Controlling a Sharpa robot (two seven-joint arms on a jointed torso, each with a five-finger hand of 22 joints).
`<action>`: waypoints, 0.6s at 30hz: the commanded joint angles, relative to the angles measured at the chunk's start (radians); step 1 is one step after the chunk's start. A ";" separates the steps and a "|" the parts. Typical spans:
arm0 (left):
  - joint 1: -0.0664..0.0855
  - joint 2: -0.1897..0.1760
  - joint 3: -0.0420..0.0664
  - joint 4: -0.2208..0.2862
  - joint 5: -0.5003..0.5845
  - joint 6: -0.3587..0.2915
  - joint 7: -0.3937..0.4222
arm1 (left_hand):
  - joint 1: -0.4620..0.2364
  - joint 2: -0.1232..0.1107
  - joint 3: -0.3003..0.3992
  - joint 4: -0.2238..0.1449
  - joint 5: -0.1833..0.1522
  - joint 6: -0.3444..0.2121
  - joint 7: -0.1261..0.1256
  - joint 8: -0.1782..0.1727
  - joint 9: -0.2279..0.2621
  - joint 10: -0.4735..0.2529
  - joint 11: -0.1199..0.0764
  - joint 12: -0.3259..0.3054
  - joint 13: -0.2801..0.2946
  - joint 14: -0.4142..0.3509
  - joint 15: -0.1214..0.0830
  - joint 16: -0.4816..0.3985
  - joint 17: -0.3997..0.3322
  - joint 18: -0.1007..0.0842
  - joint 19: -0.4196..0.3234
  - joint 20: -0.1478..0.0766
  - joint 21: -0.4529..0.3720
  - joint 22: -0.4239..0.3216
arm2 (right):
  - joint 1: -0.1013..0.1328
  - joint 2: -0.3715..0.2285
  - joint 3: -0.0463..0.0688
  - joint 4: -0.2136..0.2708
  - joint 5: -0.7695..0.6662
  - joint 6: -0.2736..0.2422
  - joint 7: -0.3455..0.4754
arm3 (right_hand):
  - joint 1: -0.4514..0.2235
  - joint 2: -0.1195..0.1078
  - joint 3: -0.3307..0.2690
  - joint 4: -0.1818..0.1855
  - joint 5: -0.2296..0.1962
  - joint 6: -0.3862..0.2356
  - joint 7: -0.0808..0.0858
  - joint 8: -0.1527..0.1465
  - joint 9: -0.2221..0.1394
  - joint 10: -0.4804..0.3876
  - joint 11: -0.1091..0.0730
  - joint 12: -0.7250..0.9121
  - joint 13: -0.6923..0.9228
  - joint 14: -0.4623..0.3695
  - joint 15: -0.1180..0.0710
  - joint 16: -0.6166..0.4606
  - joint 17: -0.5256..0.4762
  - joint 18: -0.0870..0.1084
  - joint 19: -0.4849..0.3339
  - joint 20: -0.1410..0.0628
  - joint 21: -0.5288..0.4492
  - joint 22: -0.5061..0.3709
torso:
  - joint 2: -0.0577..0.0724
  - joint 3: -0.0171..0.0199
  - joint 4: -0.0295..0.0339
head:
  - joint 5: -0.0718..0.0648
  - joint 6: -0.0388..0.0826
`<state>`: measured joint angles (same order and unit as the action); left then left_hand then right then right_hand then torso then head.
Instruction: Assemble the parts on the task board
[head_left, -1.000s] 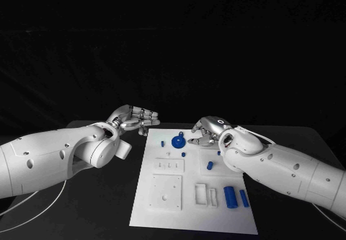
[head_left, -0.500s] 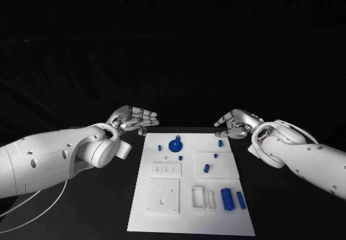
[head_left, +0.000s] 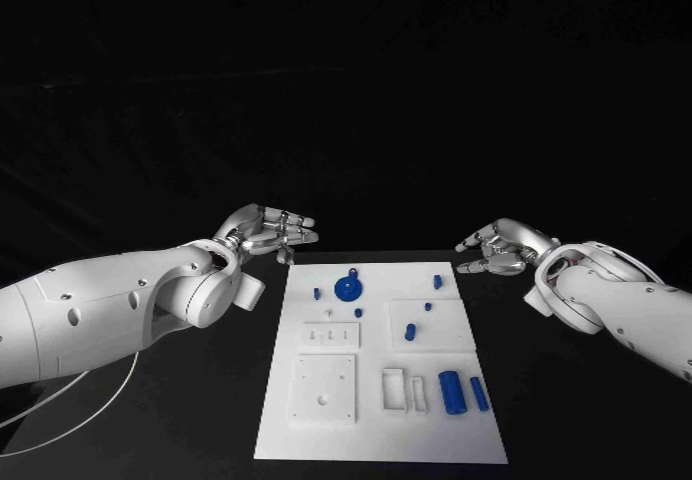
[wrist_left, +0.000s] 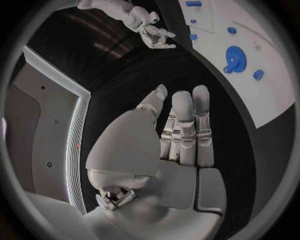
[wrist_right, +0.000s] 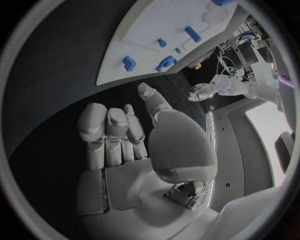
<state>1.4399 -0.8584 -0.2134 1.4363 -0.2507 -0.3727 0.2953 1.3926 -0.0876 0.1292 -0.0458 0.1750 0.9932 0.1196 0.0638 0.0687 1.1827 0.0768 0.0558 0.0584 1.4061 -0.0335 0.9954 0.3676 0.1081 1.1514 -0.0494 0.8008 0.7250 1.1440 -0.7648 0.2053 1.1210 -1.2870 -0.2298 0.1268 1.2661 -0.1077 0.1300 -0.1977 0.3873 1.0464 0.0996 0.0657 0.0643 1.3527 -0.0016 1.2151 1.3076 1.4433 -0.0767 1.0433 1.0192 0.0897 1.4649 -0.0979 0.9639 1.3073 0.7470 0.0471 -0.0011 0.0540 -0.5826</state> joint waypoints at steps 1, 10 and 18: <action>-0.001 0.001 0.001 -0.001 0.006 0.016 0.017 | -0.009 -0.001 0.006 -0.002 0.004 0.003 0.007 -0.001 0.000 -0.013 0.004 0.004 0.001 0.000 0.011 0.005 -0.002 0.020 -0.001 0.009 -0.005 0.001 | -0.009 0.011 0.000 -0.022 0.021 0.028 0.049 | 0.009 0.004 -0.005 -0.009 -0.003 -0.019 -0.001 -0.003 0.000 -0.006 -0.005 -0.007 0.021 0.001 0.000 -0.008 0.000 -0.003 0.060 0.001 -0.009 0.090 | 0.002 0.0072 -0.0016 | -0.001 -0.001; -0.004 0.004 0.001 -0.003 0.002 0.026 0.014 | -0.001 0.008 -0.026 -0.016 0.004 0.003 0.018 -0.001 0.000 -0.072 0.019 0.003 0.001 -0.003 0.019 0.009 -0.004 0.030 -0.001 0.020 -0.008 0.007 | -0.038 0.051 0.000 -0.080 0.020 0.025 0.060 | 0.010 0.007 -0.007 -0.016 0.005 -0.026 0.000 -0.004 0.000 -0.007 -0.006 -0.010 0.019 0.002 -0.001 -0.011 0.002 -0.004 0.061 0.000 -0.013 0.094 | 0.004 0.0081 0.0017 | -0.005 -0.011; -0.005 0.004 0.001 0.002 0.000 0.031 0.011 | 0.003 0.010 -0.033 -0.018 0.004 -0.001 0.016 -0.001 0.000 -0.086 0.018 0.003 0.001 -0.002 0.016 0.008 -0.006 0.028 -0.001 0.017 -0.009 0.009 | -0.054 0.076 0.000 -0.103 0.016 0.021 0.058 | 0.006 0.008 -0.008 -0.016 0.008 -0.019 0.000 -0.003 0.000 -0.004 -0.004 -0.006 0.022 0.004 0.000 -0.005 0.009 -0.004 0.062 0.000 -0.012 0.097 | 0.004 0.0066 0.0025 | -0.006 -0.014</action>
<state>1.4351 -0.8557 -0.2138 1.4342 -0.2512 -0.3606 0.2970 1.3926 -0.0876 0.0999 -0.0637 0.1750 0.9949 0.1321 0.0638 0.0687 1.1020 0.0930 0.0558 0.0584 1.4040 -0.0175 0.9992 0.3622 0.1243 1.1491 -0.0372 0.7967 0.7327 1.0912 -0.6922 0.2049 1.0207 -1.2712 -0.2197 0.1694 1.2701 -0.1038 0.1218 -0.2111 0.3914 1.0298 0.0989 0.0657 0.0643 1.3490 -0.0054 1.2110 1.3075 1.4434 -0.0768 1.0386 1.0287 0.0899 1.4649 -0.0980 0.9524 1.3073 0.7510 0.0540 0.0008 0.0486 -0.5954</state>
